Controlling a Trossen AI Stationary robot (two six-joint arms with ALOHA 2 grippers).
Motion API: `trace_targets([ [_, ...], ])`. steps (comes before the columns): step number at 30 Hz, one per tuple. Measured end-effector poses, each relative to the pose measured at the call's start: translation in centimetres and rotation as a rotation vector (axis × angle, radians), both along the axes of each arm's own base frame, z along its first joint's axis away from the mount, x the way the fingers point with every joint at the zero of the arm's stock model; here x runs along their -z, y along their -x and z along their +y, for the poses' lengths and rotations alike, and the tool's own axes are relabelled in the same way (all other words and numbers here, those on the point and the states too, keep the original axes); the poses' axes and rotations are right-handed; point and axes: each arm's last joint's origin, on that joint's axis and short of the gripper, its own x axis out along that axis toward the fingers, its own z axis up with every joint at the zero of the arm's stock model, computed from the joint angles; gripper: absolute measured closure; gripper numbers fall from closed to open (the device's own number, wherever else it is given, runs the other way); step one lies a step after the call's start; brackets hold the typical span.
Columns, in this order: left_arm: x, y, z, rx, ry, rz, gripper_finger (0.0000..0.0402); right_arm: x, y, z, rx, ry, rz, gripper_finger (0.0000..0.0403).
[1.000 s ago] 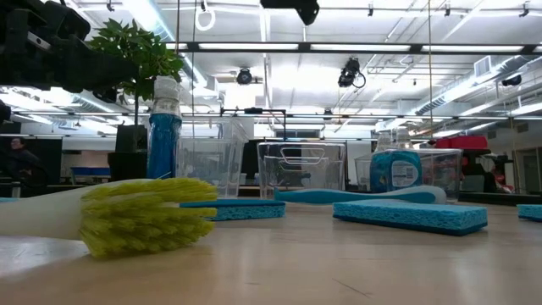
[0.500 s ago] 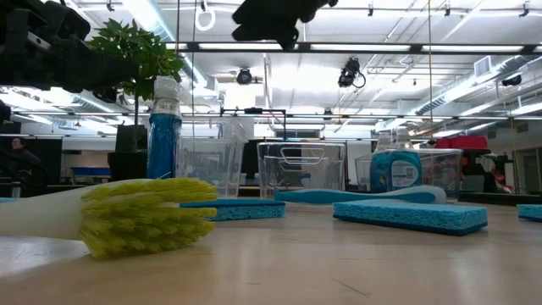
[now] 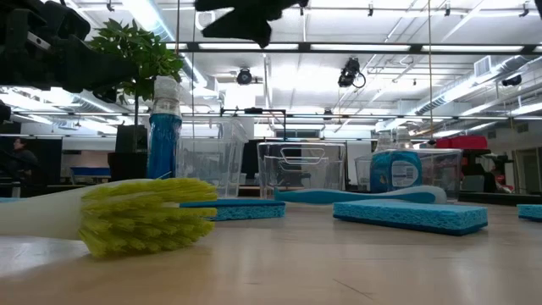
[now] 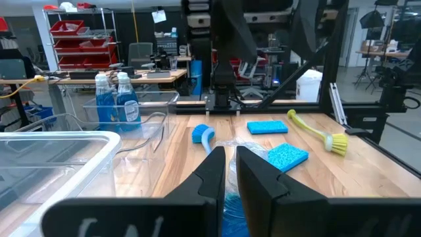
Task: Pick & Place Kitchen Sink Supplies
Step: Put the blue detergent into the right transparent bin
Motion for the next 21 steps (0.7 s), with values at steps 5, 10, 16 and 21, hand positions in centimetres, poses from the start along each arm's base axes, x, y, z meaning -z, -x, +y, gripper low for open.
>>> trace_targets([
  [5, 0.0, 0.0, 0.0, 0.000, 0.000, 0.000, 0.0358, 0.0, -1.6, -0.7, 0.000, 0.005, -0.002, 0.0154],
  [10, 0.0, 0.0, 0.0, 0.000, 0.000, 0.000, 0.0358, 1.6, -2.5, -1.6, 0.017, 0.005, 0.032, 0.0153],
  [16, 0.0, 0.0, 0.0, 0.000, 0.000, 0.000, 0.0358, 4.0, -3.4, -2.1, -0.001, 0.047, 0.088, 0.0153],
  [21, 0.0, 0.0, 0.0, 0.000, 0.000, 0.000, 0.0358, 5.3, -4.0, -2.2, -0.026, 0.099, 0.099, 0.0153],
])
